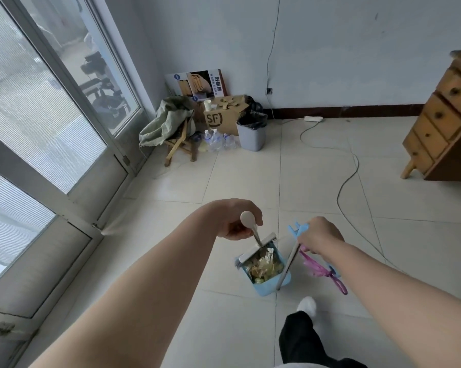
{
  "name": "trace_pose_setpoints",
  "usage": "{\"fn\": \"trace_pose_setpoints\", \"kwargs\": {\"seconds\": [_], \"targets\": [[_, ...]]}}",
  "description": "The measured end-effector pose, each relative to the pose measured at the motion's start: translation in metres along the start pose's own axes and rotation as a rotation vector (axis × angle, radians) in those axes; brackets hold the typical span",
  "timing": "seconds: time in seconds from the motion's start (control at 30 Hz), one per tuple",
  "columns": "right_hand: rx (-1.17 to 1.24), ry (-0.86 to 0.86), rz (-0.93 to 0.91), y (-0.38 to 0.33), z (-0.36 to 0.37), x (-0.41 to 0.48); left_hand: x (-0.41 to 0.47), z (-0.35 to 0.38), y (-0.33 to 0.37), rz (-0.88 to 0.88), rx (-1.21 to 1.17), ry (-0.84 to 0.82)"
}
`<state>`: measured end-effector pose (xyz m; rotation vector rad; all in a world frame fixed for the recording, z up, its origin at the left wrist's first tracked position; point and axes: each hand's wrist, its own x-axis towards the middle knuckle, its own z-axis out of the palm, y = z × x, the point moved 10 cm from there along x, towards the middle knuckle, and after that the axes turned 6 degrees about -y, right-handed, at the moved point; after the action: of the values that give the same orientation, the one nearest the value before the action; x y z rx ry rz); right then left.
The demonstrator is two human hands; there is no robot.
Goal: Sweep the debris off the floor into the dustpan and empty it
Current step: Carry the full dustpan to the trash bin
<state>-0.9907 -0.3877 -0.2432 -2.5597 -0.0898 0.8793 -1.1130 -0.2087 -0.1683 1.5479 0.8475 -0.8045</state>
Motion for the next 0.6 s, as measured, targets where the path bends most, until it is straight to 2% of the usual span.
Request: {"fn": "trace_pose_setpoints", "kwargs": {"seconds": [0.37,0.6], "targets": [[-0.001,-0.026,-0.092,-0.082,-0.09,0.18,0.096,-0.074,0.173,0.019,-0.089,0.087],[0.03,-0.029,-0.158,-0.119,-0.152,0.257,0.138,-0.113,0.274,0.073,-0.14,0.172]]}}
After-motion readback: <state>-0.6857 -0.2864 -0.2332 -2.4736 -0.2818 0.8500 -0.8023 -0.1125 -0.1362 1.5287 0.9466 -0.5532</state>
